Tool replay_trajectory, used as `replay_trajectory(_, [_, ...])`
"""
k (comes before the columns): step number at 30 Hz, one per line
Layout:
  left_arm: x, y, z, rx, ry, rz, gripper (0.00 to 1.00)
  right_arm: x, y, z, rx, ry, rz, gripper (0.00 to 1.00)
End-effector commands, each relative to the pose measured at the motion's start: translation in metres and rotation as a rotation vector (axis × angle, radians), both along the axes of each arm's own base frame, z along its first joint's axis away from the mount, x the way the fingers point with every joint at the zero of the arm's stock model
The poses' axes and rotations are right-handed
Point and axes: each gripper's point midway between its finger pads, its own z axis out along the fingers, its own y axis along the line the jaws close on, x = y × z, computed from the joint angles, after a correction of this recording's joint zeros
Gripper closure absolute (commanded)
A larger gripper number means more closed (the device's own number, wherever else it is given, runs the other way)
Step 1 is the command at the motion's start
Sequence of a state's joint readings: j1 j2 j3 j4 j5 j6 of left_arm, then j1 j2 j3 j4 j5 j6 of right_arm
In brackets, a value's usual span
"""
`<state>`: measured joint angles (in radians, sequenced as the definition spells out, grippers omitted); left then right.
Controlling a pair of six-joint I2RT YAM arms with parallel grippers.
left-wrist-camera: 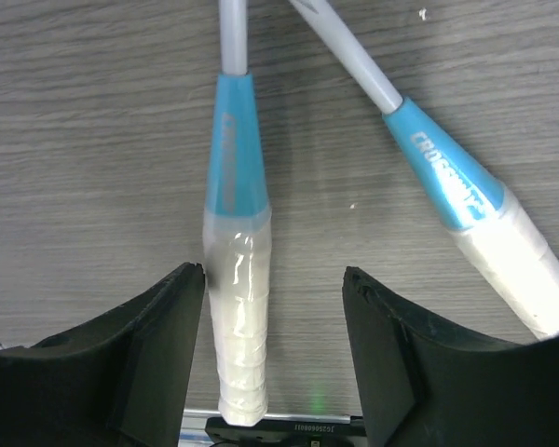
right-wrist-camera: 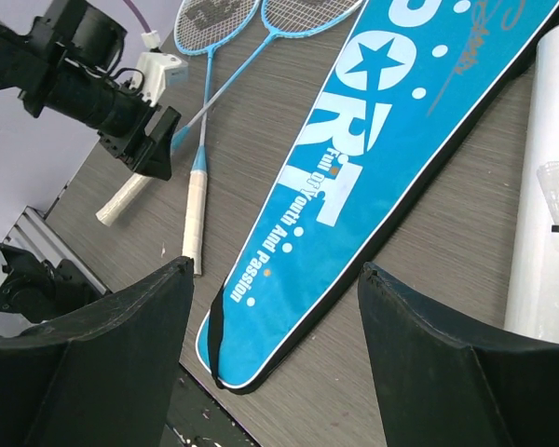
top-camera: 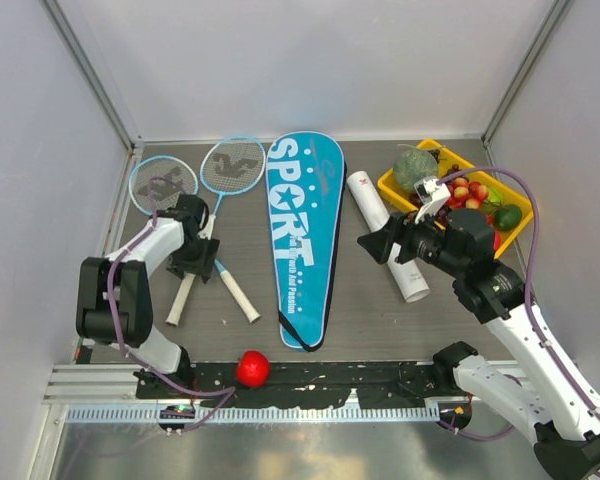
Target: Pack up the badminton gear
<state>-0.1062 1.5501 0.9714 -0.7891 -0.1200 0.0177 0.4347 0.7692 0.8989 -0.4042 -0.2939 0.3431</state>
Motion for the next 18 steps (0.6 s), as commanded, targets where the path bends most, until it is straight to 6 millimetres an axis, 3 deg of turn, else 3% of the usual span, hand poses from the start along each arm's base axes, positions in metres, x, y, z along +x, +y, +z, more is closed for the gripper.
replay_trajectory(1, [0.005, -0.006, -0.001, -0.048, 0.05, -0.016, 0.38, -0.004, 0.001, 0.017, 0.024, -0.061, 0.02, 0.25])
replay_trajectory(5, [0.005, -0.003, -0.005, -0.036, 0.063, -0.012, 0.42, -0.006, 0.001, 0.019, 0.024, -0.071, 0.024, 0.24])
replay_trajectory(12, [0.005, -0.001, 0.0, -0.027, 0.05, -0.005, 0.63, -0.01, 0.002, 0.024, 0.041, -0.077, 0.04, 0.25])
replay_trajectory(18, [0.008, -0.011, 0.034, -0.095, -0.077, -0.008, 0.9, -0.011, 0.006, 0.023, 0.097, -0.051, 0.037, 0.25])
